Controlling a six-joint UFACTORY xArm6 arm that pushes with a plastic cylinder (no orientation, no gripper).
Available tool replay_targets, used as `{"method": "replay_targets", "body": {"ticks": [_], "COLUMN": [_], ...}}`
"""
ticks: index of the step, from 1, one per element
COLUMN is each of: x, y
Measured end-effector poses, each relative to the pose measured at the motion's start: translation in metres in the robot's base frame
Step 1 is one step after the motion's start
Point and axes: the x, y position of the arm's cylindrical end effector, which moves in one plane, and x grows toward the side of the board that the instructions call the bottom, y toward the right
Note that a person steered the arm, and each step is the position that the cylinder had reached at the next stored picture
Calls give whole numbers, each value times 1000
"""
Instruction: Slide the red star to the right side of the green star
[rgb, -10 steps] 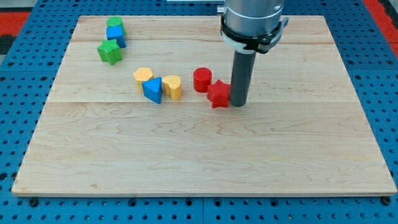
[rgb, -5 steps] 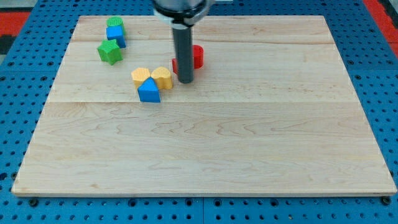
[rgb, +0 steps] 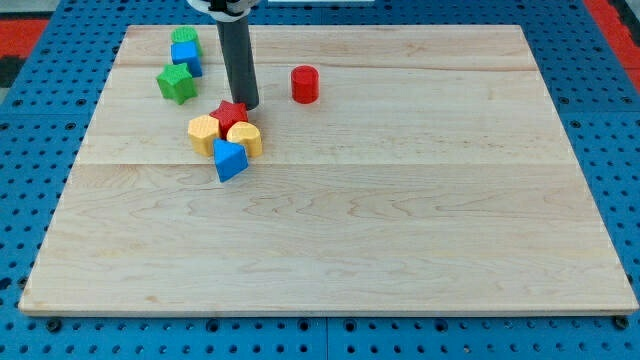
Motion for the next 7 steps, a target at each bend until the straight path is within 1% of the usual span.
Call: {"method": "replay_targets", "body": {"ticks": [1, 2, 3, 4, 5, 7], "x": [3, 46, 101, 106, 78, 43], "y": [64, 90, 87, 27, -16, -23]}}
